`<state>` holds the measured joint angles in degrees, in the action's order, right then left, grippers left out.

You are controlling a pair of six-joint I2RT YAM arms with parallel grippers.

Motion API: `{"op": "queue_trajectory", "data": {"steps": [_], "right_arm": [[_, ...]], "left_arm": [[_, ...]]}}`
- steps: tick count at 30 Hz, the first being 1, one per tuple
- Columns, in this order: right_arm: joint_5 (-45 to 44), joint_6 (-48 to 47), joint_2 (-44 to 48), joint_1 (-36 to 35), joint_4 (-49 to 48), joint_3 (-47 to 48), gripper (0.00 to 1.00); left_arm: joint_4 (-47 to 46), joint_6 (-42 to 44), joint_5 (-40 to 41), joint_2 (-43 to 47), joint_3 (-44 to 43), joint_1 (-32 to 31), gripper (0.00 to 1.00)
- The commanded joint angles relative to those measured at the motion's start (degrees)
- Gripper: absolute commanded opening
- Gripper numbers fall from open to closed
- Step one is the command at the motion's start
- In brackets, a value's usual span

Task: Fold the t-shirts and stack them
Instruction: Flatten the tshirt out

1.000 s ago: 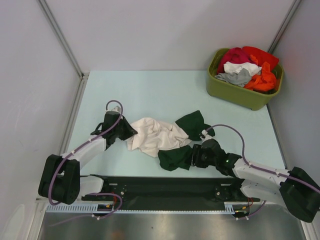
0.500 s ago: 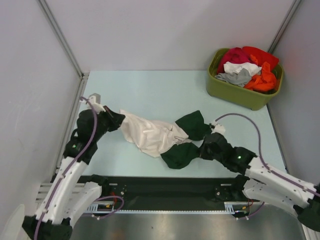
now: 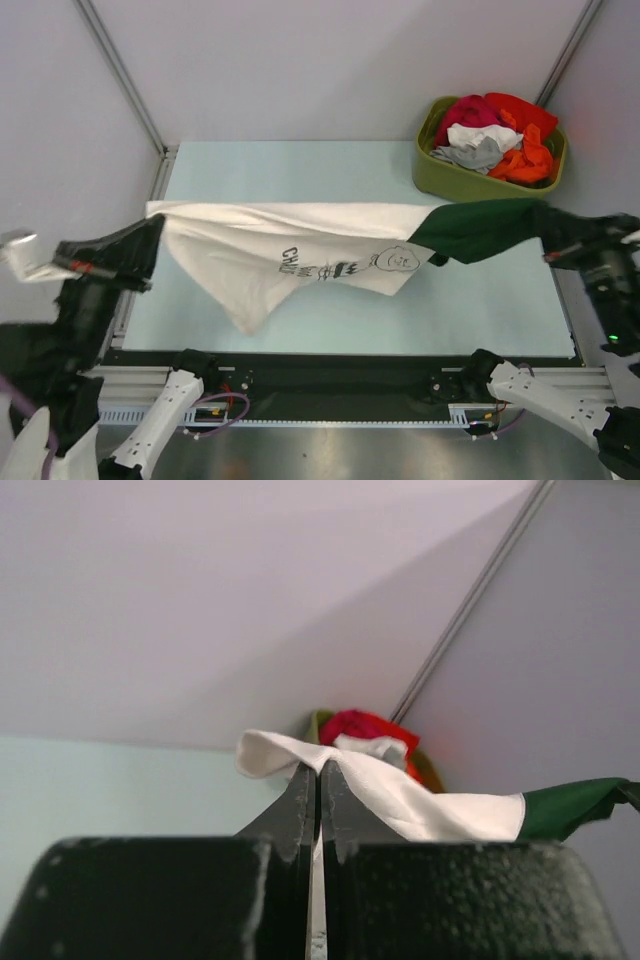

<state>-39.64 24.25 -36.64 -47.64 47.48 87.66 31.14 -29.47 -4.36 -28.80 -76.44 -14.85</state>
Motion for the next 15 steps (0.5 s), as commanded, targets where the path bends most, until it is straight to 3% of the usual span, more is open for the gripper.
{"op": "queue_trajectory", "data": {"steps": [1,6,9,12,13,15], "right_arm": [[0.2,-9.4,0.3,0.2,-4.1,8.3,0.0],[9.6,-13.4,-1.5,1.3,-12.5,15.4,0.0],[11.2,-15.1,-6.7,1.3,-13.6,19.4,0.0],[6.2,-20.1,-12.1,-0.4,-21.7,15.7,0.0],[1.5,-25.8,-13.7,-1.7,-25.0,11.8,0.0],[-0.8,-31.5,-17.7,-2.9,-36.2,8.3,0.0]], "left_arm": [[0.2,1.4,1.7,2.4,-8.9,0.3,0.0],[0.3,1.1,-1.2,0.3,-19.6,0.3,0.0],[0.4,1.1,-2.5,-2.7,-20.9,0.3,0.0],[-0.3,2.0,2.1,-5.0,-15.7,0.3,0.01],[-0.2,2.0,4.3,-5.7,-13.9,0.3,0.0],[0.1,1.4,14.8,-7.7,-10.2,0.3,0.0]]}}
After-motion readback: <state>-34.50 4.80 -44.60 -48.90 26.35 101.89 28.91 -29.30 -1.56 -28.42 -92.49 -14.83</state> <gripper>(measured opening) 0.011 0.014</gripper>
